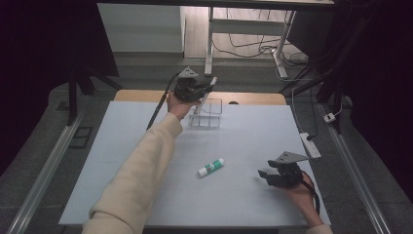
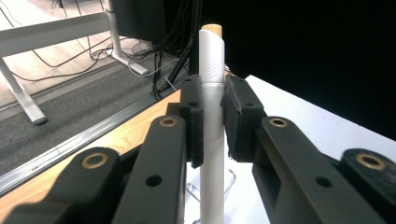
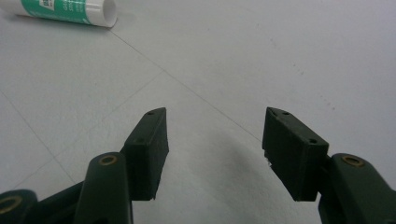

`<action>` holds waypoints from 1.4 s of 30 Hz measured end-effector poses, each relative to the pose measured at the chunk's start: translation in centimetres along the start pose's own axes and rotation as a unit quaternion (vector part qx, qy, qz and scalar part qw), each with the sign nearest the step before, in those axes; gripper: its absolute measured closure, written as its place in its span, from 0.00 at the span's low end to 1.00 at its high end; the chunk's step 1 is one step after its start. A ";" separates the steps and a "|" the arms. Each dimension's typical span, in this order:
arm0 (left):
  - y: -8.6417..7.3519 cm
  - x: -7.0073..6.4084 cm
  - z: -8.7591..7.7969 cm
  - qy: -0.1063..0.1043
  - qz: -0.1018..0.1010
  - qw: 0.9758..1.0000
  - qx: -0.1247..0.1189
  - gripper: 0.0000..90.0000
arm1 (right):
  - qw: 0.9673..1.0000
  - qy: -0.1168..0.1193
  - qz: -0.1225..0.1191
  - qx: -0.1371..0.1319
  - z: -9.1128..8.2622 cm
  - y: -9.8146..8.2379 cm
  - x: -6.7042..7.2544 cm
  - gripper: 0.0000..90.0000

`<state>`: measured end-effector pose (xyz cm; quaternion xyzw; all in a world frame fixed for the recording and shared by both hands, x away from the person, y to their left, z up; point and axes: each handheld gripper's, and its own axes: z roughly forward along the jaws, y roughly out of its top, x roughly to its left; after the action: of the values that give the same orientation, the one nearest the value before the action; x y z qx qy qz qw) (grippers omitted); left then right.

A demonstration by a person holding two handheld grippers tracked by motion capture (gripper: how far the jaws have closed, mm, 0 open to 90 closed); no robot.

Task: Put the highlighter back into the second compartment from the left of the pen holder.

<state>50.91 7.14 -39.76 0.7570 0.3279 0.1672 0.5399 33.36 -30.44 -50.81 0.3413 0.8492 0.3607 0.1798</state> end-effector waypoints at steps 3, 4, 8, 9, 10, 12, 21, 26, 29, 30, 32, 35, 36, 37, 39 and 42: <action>0.3 0.1 0.6 0.001 0.002 1.000 0.000 0.87 | 1.000 0.000 0.001 0.000 0.0 0.0 -0.1 0.44; 0.4 0.1 0.8 0.001 0.001 1.000 -0.002 0.87 | 1.000 0.000 0.001 0.000 0.0 0.0 -0.1 0.44; 0.8 0.1 1.5 0.005 0.005 1.000 -0.008 0.87 | 1.000 0.001 0.001 0.000 0.0 0.0 -0.1 0.44; 0.9 0.2 1.7 0.005 0.004 1.000 -0.010 0.87 | 1.000 0.001 0.001 0.000 0.0 -0.1 0.0 0.44; 0.9 0.3 1.9 0.007 0.003 1.000 -0.011 0.87 | 1.000 -0.001 0.001 0.000 0.0 -0.1 0.0 0.44; 1.0 0.6 2.3 0.011 0.000 1.000 -0.013 0.87 | 1.000 0.000 0.002 -0.001 0.0 -0.1 0.0 0.44; 0.1 1.7 3.6 0.024 -0.010 1.000 -0.009 0.86 | 1.000 -0.004 0.007 0.001 -0.2 -0.5 -0.2 0.44; -0.7 2.2 3.6 0.026 -0.016 1.000 0.000 0.78 | 1.000 -0.003 0.007 0.003 -0.1 -0.6 -0.2 0.44; -0.9 2.4 3.1 0.026 -0.017 1.000 0.002 0.73 | 1.000 -0.003 0.007 0.004 -0.1 -0.6 -0.2 0.44; -0.9 2.4 2.8 0.025 -0.018 1.000 0.006 0.72 | 1.000 -0.002 0.007 0.004 -0.1 -0.6 -0.2 0.44; -1.0 2.4 2.3 0.024 -0.015 1.000 0.007 0.68 | 1.000 -0.002 0.007 0.004 -0.1 -0.6 -0.2 0.44; -1.3 2.2 1.5 0.022 -0.015 1.000 0.012 0.65 | 1.000 -0.003 0.006 0.003 -0.1 -0.6 -0.1 0.44; -1.4 2.2 1.2 0.018 -0.015 1.000 0.015 0.64 | 1.000 -0.003 0.006 0.003 -0.1 -0.6 -0.1 0.44; -1.6 2.1 1.0 0.015 -0.015 1.000 0.018 0.64 | 1.000 -0.003 0.006 0.003 -0.1 -0.5 -0.1 0.44; -2.0 1.9 0.5 0.011 -0.014 1.000 0.023 0.63 | 1.000 -0.003 0.005 0.003 -0.2 -0.5 -0.1 0.44; -2.6 1.4 -0.3 0.002 -0.007 0.999 0.032 0.62 | 1.000 -0.002 0.004 0.004 -0.2 -0.5 -0.1 0.44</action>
<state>50.95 8.87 -42.19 0.7714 0.3395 0.1548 0.5156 33.09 -30.85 -51.00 0.3457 0.8488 0.3575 0.1793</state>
